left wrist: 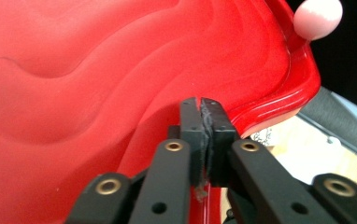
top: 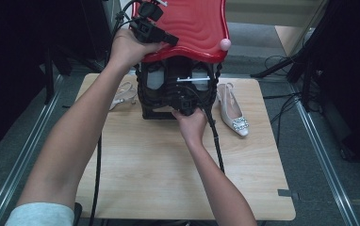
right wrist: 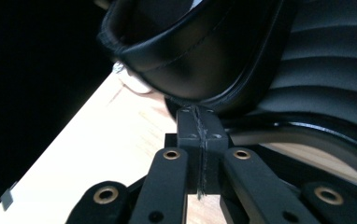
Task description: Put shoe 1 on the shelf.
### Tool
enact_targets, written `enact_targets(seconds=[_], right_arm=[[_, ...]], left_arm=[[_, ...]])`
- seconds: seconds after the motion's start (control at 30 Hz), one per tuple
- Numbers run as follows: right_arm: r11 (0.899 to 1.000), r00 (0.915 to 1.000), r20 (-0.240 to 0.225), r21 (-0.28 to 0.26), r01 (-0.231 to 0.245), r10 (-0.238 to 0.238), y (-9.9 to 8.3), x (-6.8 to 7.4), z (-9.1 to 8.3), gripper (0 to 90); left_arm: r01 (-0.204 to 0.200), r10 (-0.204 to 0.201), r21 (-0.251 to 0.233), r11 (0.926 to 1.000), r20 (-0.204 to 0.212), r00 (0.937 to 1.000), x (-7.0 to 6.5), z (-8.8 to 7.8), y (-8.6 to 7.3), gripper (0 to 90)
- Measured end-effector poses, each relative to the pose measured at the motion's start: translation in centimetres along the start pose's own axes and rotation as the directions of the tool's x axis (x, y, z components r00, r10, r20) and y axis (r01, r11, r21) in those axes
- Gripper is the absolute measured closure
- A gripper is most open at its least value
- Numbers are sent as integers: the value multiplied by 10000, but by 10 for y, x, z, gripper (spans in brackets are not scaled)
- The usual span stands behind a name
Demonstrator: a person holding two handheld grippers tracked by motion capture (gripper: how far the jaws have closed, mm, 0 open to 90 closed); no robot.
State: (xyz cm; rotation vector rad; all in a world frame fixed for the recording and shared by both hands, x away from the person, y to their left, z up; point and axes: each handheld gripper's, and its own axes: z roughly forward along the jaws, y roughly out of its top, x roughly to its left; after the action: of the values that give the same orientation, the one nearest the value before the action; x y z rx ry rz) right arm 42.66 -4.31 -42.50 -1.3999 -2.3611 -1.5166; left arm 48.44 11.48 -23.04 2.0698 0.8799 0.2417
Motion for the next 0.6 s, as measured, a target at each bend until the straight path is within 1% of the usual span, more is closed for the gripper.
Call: enact_targets(seconds=[0.1, 0.13, 0.17, 0.23, 0.3, 0.37, 0.4, 0.43, 0.47, 0.5, 0.57, 0.6], right_arm=[[9998, 9995, -238, -103, 195, -198, -4, 3, -7, 879], [9997, 9989, -406, -140, 221, -226, -5, 3, -10, 877], [9996, 9984, -515, -171, 220, -228, -6, 4, -12, 866], [9992, 9978, -605, -307, 256, -274, -10, 4, -17, 797], [9988, 9968, -710, -348, 342, -366, -14, 5, -22, 725], [9986, 9964, -731, -350, 397, -422, -20, 5, -27, 675], [9988, 9959, -836, -379, 305, -336, -24, 5, -30, 649], [9987, 9953, -908, -410, 296, -332, -26, 5, -32, 643], [9980, 9944, -985, -540, 329, -381, -29, 5, -35, 631], [9976, 9946, -952, -600, 350, -406, -32, 6, -39, 622], [9969, 9937, -941, -558, 562, -613, -36, 7, -43, 600], [9961, 9938, -846, -560, 678, -724, -38, 8, -46, 600]], left_arm=[[-29, 31, -91, 10000, 202, 9998, -5, -9, 0, 796], [-72, 75, -174, 9998, 221, 9997, -8, -13, -1, 774], [-151, 160, -348, 9993, 259, 9995, -12, -18, -2, 774], [-181, 205, -461, 9988, 529, 9984, -19, -27, -5, 759], [-391, 408, -371, 9985, 466, 9981, -27, -34, -10, 730], [-480, 498, -350, 9982, 524, 9974, -34, -40, -20, 711], [-473, 488, -267, 9985, 592, 9971, -35, -42, -23, 690], [-492, 509, -263, 9984, 711, 9962, -37, -44, -29, 676], [-382, 398, -202, 9991, 840, 9957, -39, -47, -36, 661], [-316, 328, -148, 9994, 879, 9956, -40, -48, -40, 636], [-212, 221, -103, 9997, 942, 9953, -42, -51, -50, 601], [-66, 83, -174, 9998, 999, 9950, -43, -52, -57, 583]])
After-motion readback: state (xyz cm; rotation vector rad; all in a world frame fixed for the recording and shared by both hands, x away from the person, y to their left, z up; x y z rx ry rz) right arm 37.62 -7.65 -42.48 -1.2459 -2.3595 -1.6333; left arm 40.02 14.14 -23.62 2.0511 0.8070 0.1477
